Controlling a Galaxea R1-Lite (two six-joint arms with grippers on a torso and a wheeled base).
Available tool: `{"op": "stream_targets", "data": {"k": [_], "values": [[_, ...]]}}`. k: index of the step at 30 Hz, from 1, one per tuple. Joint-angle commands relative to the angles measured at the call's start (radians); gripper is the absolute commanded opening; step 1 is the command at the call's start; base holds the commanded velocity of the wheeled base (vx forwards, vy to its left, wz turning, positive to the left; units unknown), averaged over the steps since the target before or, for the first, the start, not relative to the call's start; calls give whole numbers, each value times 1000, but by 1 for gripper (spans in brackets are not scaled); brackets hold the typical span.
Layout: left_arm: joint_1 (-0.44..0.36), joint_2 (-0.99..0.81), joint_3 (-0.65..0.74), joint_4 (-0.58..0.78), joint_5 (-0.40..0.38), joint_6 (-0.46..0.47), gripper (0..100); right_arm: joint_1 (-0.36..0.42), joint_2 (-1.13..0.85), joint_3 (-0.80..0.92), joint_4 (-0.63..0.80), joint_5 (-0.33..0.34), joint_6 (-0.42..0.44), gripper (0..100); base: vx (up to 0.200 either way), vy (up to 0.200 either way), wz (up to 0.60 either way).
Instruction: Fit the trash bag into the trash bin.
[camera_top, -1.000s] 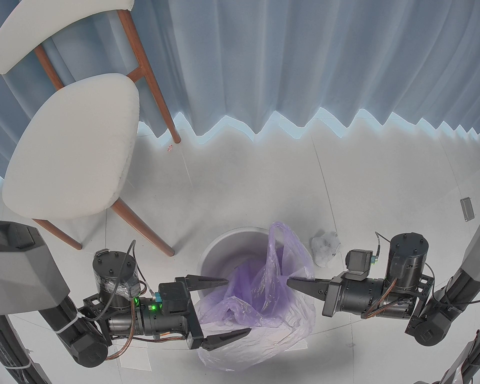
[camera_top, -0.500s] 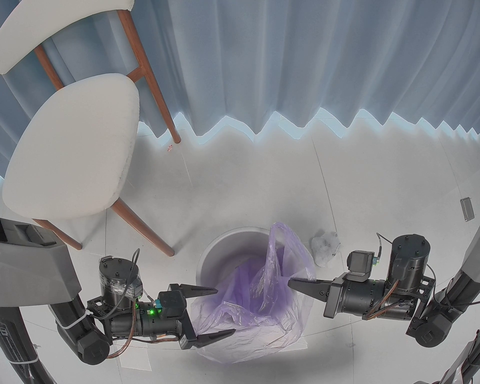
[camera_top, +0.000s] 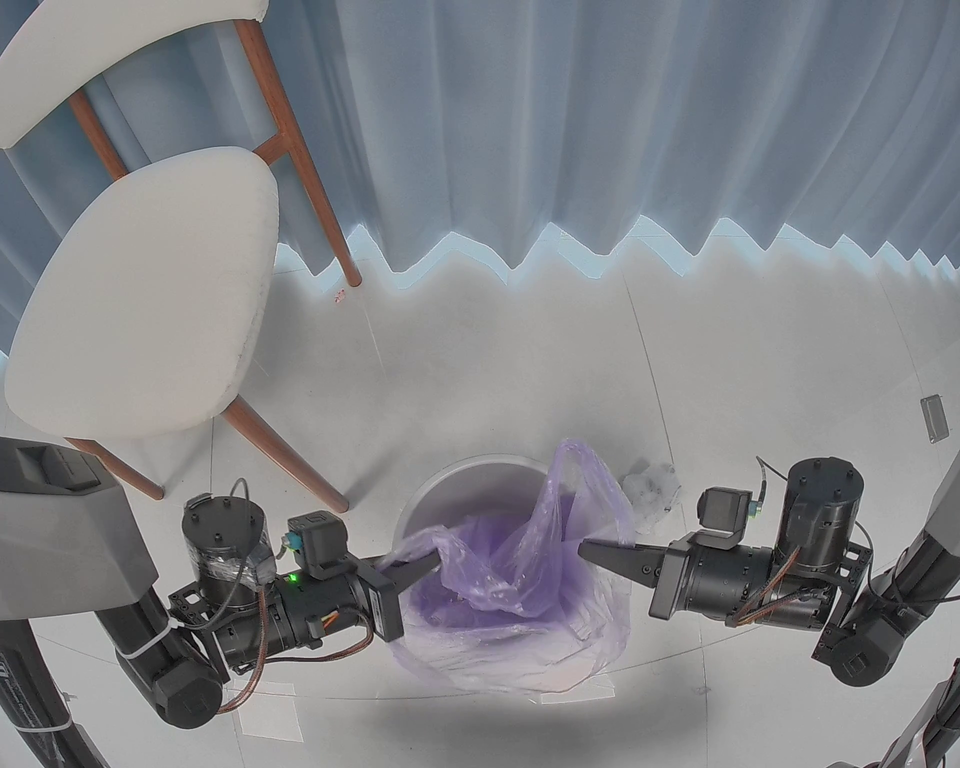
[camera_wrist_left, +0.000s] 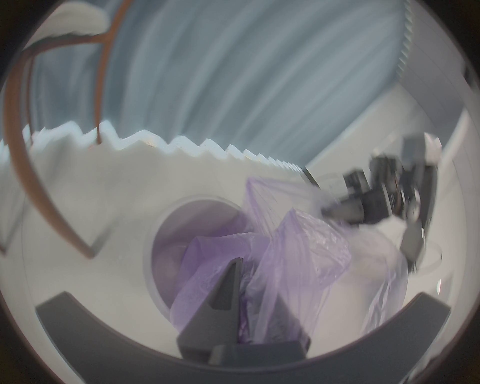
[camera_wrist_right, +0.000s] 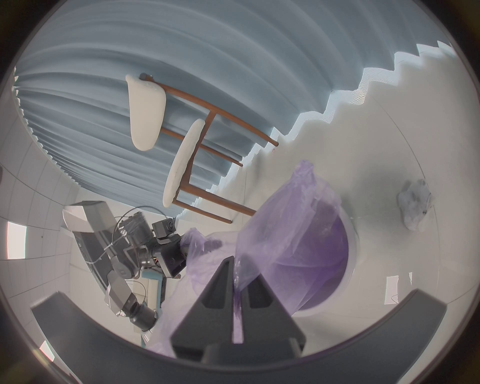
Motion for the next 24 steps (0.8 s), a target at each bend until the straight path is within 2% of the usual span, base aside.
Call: {"op": "stream_targets", "data": {"k": [1,3,6,10,16,19,20,24], "values": [[-16,-172,64,-71,236,-382,0,-49,-2,-173,25,8,66,0,0,0,0],[-34,-219,87,-70,262,-490,0,-51,3,-259,71,8,82,0,0,0,0],[-44,-285,107,-68,302,-588,0,-51,-4,-388,189,8,82,0,0,0,0],[-33,-285,81,-70,358,-594,0,-91,-4,-509,292,8,76,0,0,0,0],[-33,-218,-8,-70,365,-597,0,-138,39,-617,338,11,76,0,0,0,0],[-33,-135,-93,-70,398,-592,0,-157,70,-678,379,11,74,0,0,0,0],[-33,-72,-128,-70,432,-585,0,-177,95,-703,386,11,74,0,0,0,0],[-33,35,-132,-71,463,-554,0,-218,131,-692,379,11,74,0,0,0,0]]}}
